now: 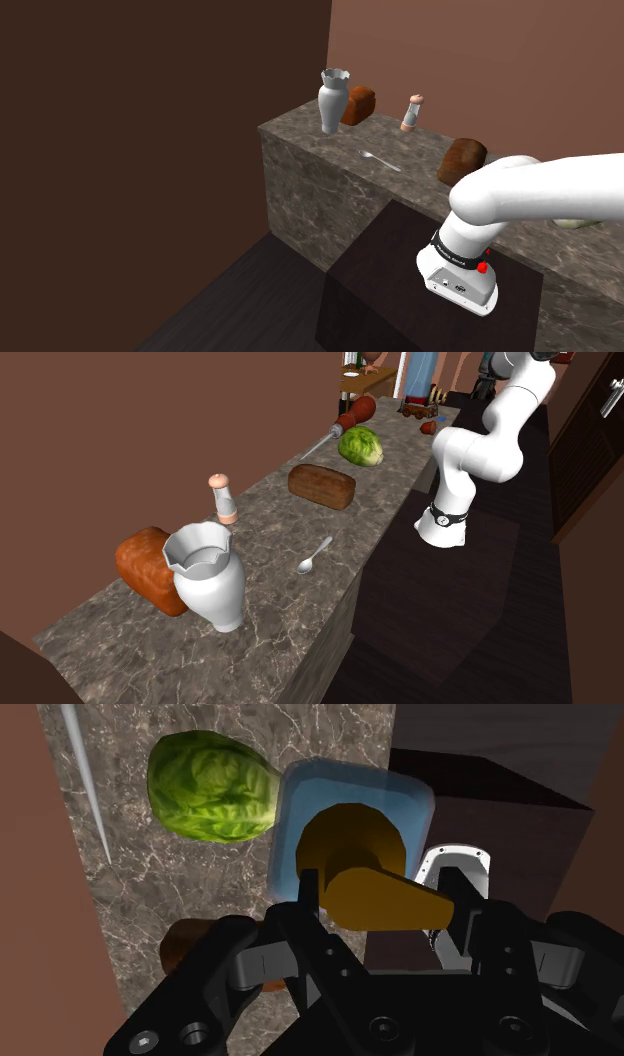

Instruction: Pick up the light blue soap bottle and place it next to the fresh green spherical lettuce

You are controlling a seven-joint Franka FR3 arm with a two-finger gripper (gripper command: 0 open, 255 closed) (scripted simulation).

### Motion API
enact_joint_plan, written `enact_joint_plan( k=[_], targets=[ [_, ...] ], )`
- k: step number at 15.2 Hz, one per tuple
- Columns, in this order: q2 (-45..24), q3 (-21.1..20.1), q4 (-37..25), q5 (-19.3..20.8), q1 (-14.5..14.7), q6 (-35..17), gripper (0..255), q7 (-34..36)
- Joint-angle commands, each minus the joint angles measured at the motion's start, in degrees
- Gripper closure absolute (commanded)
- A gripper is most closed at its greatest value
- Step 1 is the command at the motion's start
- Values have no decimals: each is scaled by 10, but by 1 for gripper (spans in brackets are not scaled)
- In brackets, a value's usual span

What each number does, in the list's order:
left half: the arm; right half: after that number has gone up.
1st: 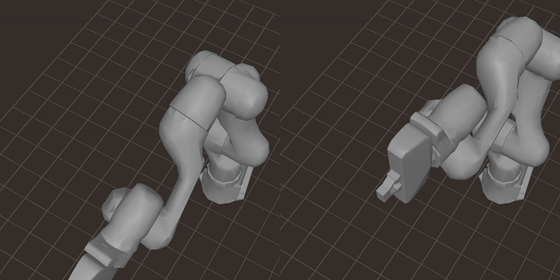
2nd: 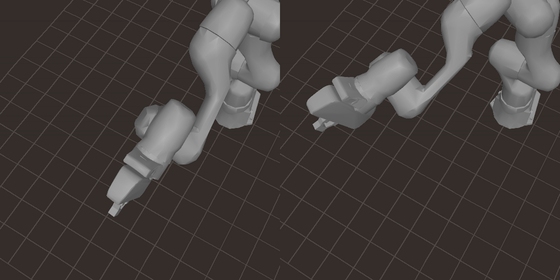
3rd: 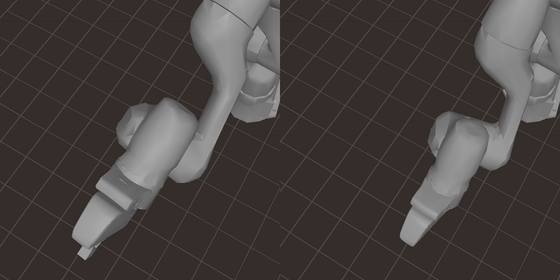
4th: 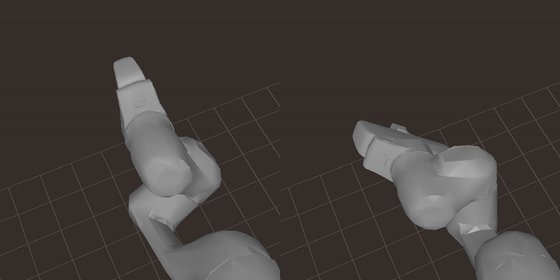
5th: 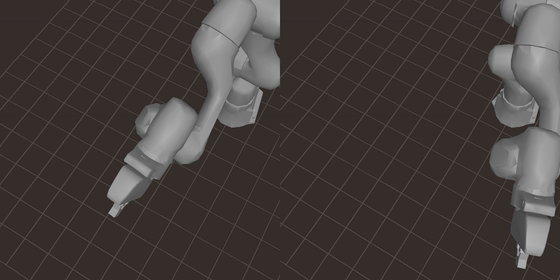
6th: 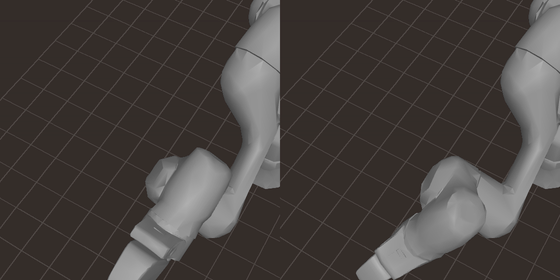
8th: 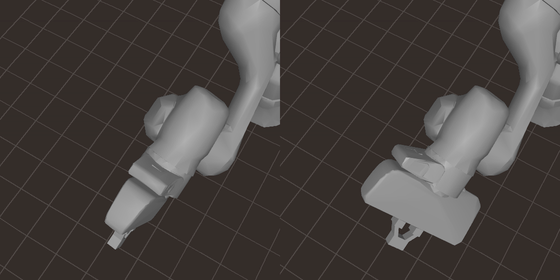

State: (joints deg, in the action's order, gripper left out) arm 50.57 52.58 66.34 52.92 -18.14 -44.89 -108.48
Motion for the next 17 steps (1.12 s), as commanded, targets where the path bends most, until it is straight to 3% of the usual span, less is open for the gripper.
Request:
enact_joint_plan(
  k=[1, 4, 9, 17],
  targets=[
    [-10, 30, -50, 30, 19, 6, 255, -53],
    [-33, 94, -153, 78, 73, 15, 255, -140],
    [16, 55, -45, 62, 14, -17, 255, -94],
    [81, 31, 81, 56, -43, -59, 255, -48]
  ],
)
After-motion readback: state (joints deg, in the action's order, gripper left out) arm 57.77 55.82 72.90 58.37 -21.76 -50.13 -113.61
